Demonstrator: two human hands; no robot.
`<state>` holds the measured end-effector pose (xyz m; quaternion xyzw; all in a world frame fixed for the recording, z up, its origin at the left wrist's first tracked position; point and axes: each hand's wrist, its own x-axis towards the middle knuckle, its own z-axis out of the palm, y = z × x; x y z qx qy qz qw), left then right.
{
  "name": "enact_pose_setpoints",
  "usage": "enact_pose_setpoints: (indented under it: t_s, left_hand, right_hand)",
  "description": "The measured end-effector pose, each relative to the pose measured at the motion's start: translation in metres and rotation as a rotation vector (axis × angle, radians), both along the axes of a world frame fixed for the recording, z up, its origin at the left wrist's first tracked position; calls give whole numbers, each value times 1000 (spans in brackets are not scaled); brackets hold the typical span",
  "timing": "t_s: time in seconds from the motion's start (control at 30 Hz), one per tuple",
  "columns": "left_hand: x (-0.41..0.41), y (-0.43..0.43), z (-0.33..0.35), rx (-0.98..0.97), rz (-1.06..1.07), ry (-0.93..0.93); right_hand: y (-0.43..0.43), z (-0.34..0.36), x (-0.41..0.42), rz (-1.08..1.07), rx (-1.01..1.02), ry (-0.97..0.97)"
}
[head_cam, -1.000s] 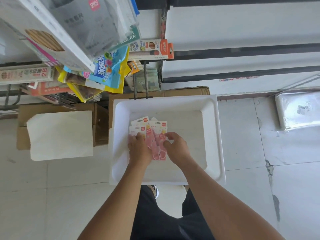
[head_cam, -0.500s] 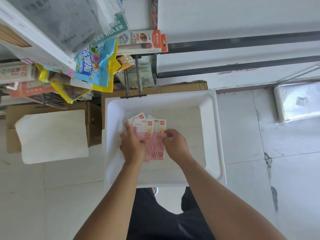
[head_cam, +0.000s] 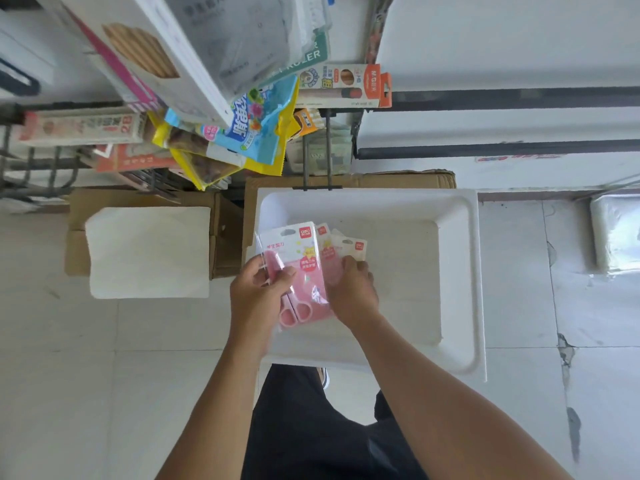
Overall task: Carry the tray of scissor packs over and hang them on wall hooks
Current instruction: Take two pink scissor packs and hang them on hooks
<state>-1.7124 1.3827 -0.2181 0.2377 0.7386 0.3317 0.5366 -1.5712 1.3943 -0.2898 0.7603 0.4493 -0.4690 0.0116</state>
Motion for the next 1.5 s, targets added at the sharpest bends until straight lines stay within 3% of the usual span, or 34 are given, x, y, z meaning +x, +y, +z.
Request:
enact_pose_setpoints:
  t_s: [0.1, 0.2, 0.37, 0.63, 0.8, 0.93, 1.5]
  left_hand:
    - [-10, 0, 7, 5, 24, -21]
    - [-17, -1, 13, 23, 15, -14]
    - [-23, -3, 23, 54, 47, -65]
    - [2, -8, 64, 143, -12, -163]
    - [18, 1, 103, 249, -91, -215]
    - [37, 6, 136, 328, -172, -278]
    - [187, -30, 317, 783, -153, -252]
  right_hand:
    - [-4, -5, -13, 167, 35, -175]
    - [-3, -11, -22, 167, 43, -209]
    - [1, -3, -9, -149, 74, 108]
    - [-16, 61, 60, -363, 123, 509]
    - [-30, 122, 92, -474, 283, 716]
    - [-42, 173, 119, -535, 450, 761]
    - [-52, 366, 276, -235, 861, 967]
